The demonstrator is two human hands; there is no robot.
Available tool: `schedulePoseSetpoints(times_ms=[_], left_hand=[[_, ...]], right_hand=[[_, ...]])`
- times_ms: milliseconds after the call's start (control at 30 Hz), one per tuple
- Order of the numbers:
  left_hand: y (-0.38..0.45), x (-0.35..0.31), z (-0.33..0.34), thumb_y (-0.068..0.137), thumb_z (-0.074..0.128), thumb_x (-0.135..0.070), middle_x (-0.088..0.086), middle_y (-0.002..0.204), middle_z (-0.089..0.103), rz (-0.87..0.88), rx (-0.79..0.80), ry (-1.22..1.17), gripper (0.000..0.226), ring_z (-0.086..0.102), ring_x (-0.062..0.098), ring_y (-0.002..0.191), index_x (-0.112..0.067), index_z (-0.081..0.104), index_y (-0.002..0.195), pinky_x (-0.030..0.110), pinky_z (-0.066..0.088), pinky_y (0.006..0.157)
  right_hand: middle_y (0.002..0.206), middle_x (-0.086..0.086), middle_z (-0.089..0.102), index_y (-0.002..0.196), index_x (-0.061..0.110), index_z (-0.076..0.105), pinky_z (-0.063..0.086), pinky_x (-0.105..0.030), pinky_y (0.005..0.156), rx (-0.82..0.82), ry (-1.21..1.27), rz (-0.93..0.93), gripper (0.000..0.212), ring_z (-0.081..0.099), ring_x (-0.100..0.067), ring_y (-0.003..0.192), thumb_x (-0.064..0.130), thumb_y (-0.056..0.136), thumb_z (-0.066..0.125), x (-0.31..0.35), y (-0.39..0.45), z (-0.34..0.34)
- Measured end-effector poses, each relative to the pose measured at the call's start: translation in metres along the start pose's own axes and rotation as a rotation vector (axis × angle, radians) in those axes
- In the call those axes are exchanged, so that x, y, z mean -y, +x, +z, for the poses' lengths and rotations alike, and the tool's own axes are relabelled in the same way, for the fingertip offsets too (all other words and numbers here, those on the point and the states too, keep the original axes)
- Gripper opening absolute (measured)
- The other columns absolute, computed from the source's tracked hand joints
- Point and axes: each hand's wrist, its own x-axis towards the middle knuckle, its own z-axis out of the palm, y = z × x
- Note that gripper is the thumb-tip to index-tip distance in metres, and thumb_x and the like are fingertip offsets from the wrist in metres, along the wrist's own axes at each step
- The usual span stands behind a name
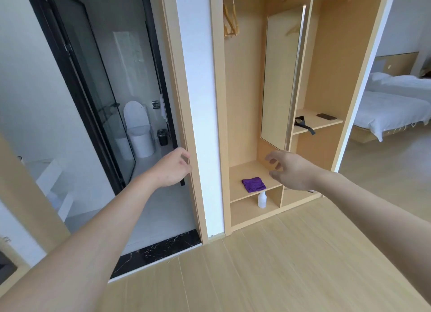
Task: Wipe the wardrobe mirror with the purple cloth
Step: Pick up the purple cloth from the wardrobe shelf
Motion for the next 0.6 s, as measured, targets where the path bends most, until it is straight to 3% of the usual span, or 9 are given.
schedulePoseSetpoints(times_ms=[200, 333, 600], left_hand=[[0.083, 0.015, 0.047, 0.095, 0.055, -0.023, -0.001, 0.119, 0.060, -0.021, 0.093, -0.093, 0.032, 0.059, 0.011, 0.104, -0.027, 0.053, 0.127, 0.028, 0.045, 0.082], [0.148, 0.025, 0.058, 0.094, 0.054, -0.024, -0.004, 0.116, 0.060, -0.014, 0.142, -0.089, 0.029, 0.061, 0.013, 0.102, -0.029, 0.054, 0.122, 0.032, 0.048, 0.087], [0.276, 0.014, 0.072, 0.097, 0.050, -0.025, -0.008, 0.116, 0.054, 0.050, 0.216, -0.092, 0.028, 0.057, 0.011, 0.092, -0.027, 0.053, 0.125, 0.027, 0.043, 0.074]], right_hand=[[0.131, 0.000, 0.054, 0.139, 0.021, 0.049, 0.051, -0.038, 0.096, 0.106, -0.037, 0.096, 0.042, 0.056, -0.020, 0.112, 0.026, 0.097, 0.054, -0.054, 0.048, 0.037], [0.128, 0.000, 0.056, 0.134, 0.019, 0.054, 0.047, -0.032, 0.094, 0.085, -0.006, 0.171, 0.037, 0.055, -0.018, 0.106, 0.025, 0.098, 0.057, -0.083, 0.092, 0.039], [0.118, 0.003, 0.059, 0.127, 0.017, 0.059, 0.047, -0.031, 0.093, -0.014, 0.146, 0.313, 0.031, 0.057, -0.021, 0.109, 0.023, 0.096, 0.058, -0.116, 0.184, 0.036]])
